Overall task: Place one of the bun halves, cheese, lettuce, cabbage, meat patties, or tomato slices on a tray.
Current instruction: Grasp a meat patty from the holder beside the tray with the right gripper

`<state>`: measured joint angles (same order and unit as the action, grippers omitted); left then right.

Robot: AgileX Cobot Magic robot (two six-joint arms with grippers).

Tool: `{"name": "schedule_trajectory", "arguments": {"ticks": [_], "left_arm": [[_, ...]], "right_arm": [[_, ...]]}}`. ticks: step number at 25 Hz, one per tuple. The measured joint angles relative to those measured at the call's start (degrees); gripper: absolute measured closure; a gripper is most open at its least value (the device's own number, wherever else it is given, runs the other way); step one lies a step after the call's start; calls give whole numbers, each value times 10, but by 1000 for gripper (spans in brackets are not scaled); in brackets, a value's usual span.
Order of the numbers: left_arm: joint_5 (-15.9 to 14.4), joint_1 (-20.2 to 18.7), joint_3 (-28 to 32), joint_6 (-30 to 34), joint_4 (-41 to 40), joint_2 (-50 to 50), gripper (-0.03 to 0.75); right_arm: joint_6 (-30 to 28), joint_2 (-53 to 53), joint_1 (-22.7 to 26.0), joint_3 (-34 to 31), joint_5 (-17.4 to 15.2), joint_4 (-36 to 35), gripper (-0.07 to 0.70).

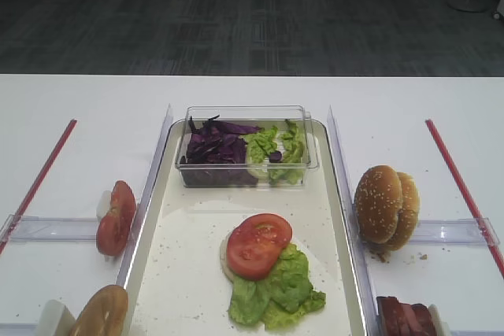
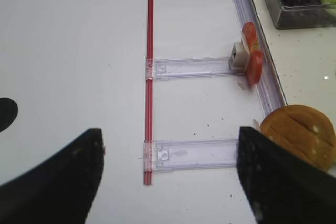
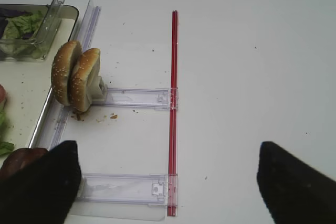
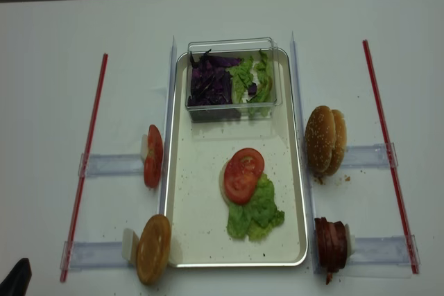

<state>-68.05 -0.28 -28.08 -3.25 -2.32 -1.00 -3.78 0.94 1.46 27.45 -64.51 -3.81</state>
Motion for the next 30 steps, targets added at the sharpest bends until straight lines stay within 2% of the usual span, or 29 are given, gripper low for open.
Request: {"name": "schedule_trajectory", "arguments": {"ticks": [23, 30], "left_arm": [[0, 0, 0, 0, 0, 0, 225], [0, 0, 0, 0, 0, 0, 225]], "right_arm": [[1, -1, 0, 0, -1, 0, -60], [7, -83, 0, 0, -1, 0, -60]]}}
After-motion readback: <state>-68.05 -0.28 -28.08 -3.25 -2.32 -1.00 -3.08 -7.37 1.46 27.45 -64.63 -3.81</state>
